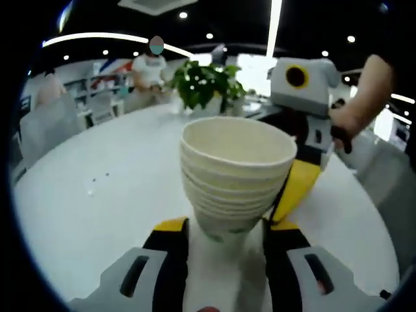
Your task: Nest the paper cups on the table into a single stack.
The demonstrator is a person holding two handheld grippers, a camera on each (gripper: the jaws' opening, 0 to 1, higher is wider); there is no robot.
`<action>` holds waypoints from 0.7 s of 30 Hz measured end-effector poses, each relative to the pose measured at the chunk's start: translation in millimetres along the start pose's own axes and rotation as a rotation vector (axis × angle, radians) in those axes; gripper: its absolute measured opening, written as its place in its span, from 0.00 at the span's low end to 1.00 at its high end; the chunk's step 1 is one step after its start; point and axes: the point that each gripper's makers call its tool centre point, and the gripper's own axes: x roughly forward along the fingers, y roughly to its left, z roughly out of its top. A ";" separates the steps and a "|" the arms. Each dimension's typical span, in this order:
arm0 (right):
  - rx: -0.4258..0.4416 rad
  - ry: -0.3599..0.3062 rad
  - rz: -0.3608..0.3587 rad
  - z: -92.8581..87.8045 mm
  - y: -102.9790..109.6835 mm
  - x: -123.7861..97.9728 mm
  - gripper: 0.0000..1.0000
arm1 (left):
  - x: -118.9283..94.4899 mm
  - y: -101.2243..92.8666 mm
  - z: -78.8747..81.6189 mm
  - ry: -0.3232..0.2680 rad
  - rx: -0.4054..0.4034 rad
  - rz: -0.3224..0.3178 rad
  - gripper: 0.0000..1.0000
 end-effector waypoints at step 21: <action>0.093 -0.014 -0.116 5.4 36.3 -129.9 0.73 | -134.9 -39.0 20.4 -0.083 -0.091 0.262 0.74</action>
